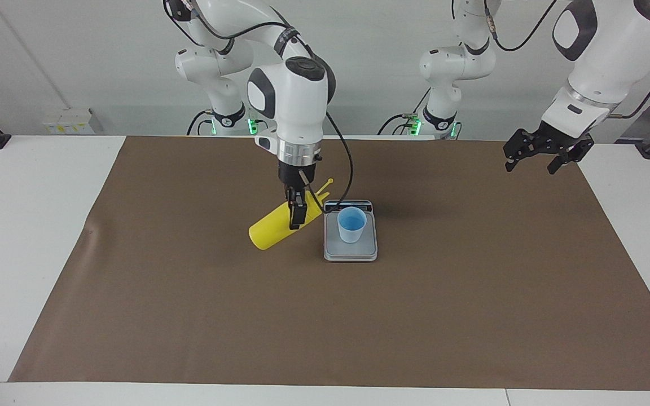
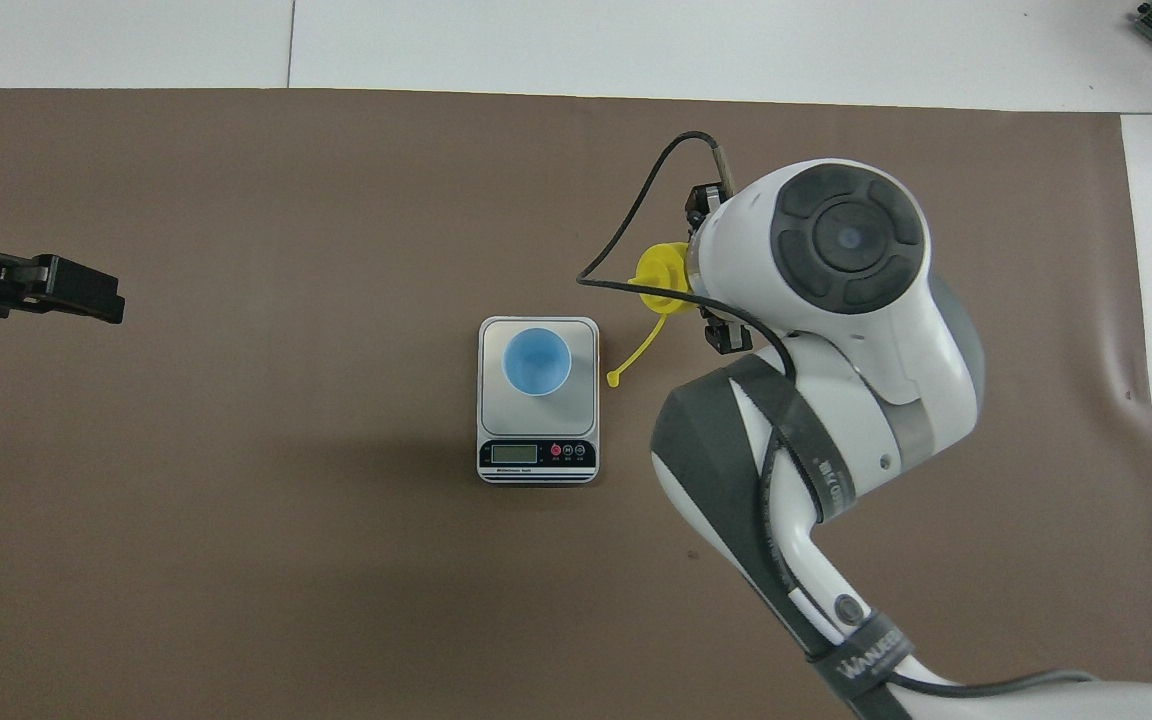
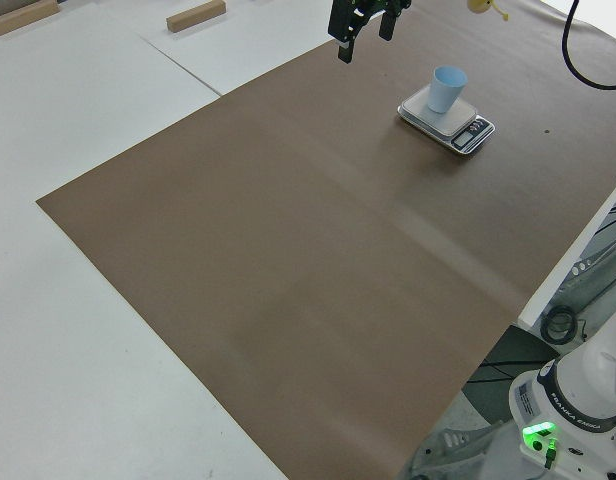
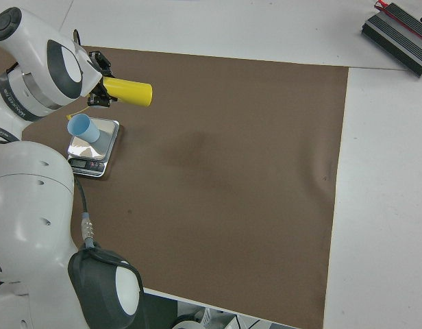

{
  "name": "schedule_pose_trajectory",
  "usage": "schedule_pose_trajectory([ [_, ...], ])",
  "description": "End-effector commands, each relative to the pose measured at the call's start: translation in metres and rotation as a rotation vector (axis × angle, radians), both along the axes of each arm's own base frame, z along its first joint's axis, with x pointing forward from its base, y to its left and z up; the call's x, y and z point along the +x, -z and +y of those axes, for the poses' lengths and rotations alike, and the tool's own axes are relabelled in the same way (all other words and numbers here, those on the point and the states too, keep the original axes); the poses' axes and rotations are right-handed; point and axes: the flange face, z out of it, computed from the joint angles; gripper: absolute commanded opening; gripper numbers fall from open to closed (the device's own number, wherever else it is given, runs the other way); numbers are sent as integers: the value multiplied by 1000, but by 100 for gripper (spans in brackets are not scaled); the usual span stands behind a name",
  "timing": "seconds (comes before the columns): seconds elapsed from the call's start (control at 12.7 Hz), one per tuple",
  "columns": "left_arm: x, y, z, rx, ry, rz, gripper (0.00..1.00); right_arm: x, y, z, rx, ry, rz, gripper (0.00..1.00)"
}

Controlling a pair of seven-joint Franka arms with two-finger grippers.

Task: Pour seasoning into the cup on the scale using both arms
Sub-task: 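Turn the bottle upright and carry it back with the right gripper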

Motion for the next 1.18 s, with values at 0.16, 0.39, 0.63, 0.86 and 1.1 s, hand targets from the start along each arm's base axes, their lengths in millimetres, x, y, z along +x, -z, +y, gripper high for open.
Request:
schedule_pose_trajectory([
  [0.16, -5, 0, 0, -9, -5, -10, 100, 7, -31, -66, 204, -23, 33, 0],
  [0.39, -7, 0, -2, -9, -4, -11, 100, 12, -34, -104, 297, -30, 70, 0],
  [0.63, -7, 0, -2, -9, -6, -13, 100, 14, -25, -156, 364, -57, 119, 0],
  [0.86, -7, 0, -3, -9, -6, -13, 100, 7, -6, -206, 424, -103, 170, 0],
  [1.1, -7, 0, -3, -9, -6, -11, 100, -6, 22, -259, 469, -236, 214, 0],
])
